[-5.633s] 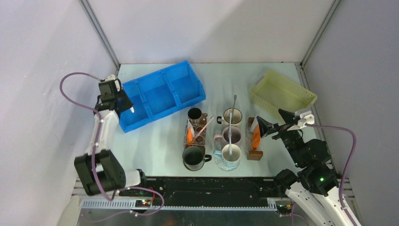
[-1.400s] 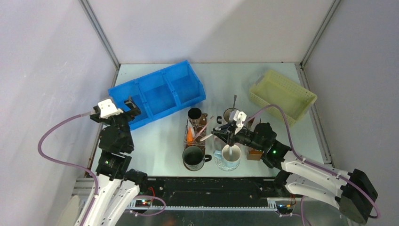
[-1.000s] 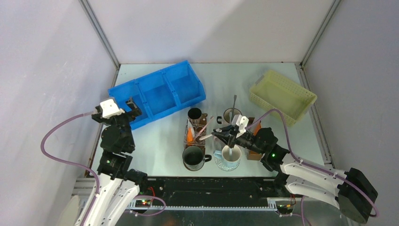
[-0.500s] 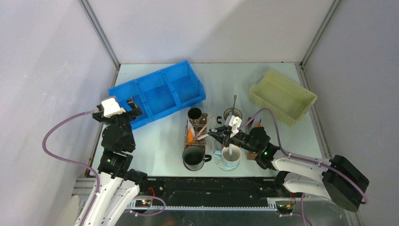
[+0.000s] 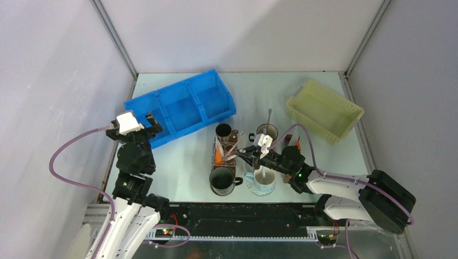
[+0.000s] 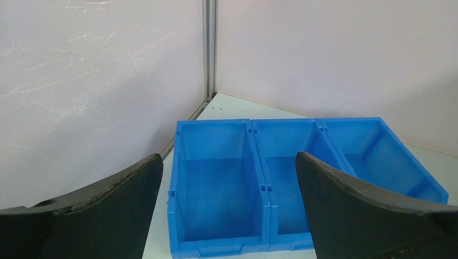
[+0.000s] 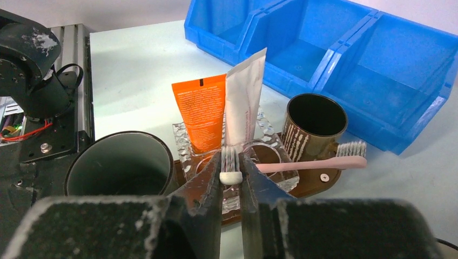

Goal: Prepare toiletry sets of a toothbrush and toothpaste on the tray
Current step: Place the toothbrush in the toothpaste holder.

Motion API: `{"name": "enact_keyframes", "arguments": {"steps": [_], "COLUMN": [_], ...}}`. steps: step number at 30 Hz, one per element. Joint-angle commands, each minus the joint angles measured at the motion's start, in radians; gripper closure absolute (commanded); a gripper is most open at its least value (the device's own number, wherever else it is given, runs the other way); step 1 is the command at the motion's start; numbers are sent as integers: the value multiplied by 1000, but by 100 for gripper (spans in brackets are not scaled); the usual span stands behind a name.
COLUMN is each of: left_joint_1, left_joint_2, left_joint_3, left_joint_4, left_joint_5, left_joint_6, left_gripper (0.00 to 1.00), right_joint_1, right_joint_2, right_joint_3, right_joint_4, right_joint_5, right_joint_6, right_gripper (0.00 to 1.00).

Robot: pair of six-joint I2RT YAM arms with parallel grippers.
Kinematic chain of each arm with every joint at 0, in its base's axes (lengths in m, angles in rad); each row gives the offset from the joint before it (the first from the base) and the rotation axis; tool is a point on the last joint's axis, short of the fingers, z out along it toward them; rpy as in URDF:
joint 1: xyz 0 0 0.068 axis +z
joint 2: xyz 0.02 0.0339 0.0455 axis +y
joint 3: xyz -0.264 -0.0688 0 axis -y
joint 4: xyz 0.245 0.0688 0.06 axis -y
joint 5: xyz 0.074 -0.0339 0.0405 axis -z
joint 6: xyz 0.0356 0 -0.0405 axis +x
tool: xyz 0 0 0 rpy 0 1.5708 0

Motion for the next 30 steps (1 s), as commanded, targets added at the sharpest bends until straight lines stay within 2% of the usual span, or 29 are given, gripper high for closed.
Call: {"name": "enact_keyframes", "arguments": {"steps": [1, 14, 18, 25, 30], "left_joint_1": [8, 8, 8, 9, 9], "left_joint_2": [-11, -15, -15, -18, -33], "left_joint_3": [-10, -13, -12, -10, 6], "left_joint_4": [54, 55, 54, 54, 35], "left_joint_5": [-16, -13, -11, -10, -4], "left_joint_6": [21, 24, 24, 25, 24], "left_gripper": [0, 0, 0, 0, 0], "right_joint_1": [13, 26, 27, 25, 24], "right_joint_2": [14, -69, -109, -225, -377], "right_joint_3": [-10, -14, -13, -11, 29], "right_joint_4": [60, -10, -39, -115, -264], "right_joint_5": [12, 40, 51, 106, 189], "right_joint_6": [-28, -59, -71, -88, -116], "right_gripper": [82, 66, 58, 32, 2]}}
